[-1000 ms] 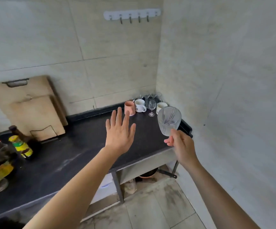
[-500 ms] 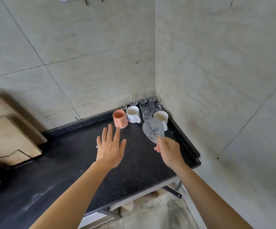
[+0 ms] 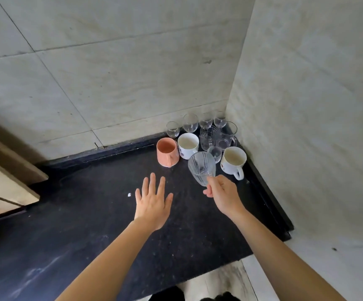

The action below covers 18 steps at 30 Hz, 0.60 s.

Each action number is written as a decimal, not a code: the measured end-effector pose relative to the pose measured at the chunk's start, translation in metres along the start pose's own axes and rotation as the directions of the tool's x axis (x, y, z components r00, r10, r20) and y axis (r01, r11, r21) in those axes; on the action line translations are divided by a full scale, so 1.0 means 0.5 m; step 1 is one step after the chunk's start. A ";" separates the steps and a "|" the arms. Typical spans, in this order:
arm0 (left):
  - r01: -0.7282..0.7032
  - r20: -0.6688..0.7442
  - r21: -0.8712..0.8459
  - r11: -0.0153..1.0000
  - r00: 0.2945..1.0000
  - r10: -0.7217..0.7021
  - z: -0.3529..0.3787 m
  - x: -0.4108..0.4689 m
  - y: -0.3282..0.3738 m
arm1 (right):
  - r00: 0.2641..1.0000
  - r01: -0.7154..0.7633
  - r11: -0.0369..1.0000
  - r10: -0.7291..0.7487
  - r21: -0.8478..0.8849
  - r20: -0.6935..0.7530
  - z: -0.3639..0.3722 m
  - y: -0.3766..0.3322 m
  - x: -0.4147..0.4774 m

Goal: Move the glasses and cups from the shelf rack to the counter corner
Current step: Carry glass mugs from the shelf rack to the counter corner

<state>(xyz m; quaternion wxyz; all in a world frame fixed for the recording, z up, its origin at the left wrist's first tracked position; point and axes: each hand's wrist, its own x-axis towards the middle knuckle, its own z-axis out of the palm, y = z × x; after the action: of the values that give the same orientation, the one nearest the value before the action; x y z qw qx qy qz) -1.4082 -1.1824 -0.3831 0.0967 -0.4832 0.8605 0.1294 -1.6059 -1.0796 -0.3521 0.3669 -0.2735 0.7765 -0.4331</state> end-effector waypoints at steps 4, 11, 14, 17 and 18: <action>-0.037 0.099 -0.008 0.999 0.994 0.038 0.060 0.044 -0.018 | 0.994 -0.104 0.994 0.105 0.044 -0.024 0.047 0.037 0.053; -0.062 0.199 0.037 0.997 0.978 0.053 0.167 0.079 -0.007 | 0.982 -0.182 0.966 0.187 0.184 -0.005 0.113 0.113 0.141; -0.044 0.245 0.034 0.998 0.969 0.035 0.195 0.077 0.010 | 0.981 -0.194 0.964 0.193 0.182 0.023 0.119 0.131 0.168; -0.044 0.283 0.063 0.997 0.959 0.025 0.213 0.079 0.019 | 0.982 -0.189 0.968 0.186 0.163 0.029 0.121 0.139 0.188; -0.038 0.303 0.062 0.997 0.953 0.017 0.216 0.081 0.021 | 0.981 -0.196 0.968 0.193 0.155 0.030 0.121 0.138 0.193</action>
<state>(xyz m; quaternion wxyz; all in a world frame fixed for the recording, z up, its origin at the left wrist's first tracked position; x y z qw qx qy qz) -1.4335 -1.1759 -0.4960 0.2414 -0.4423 0.8461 0.1740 -1.6205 -1.1470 -0.4663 0.4338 -0.1695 0.7603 -0.4528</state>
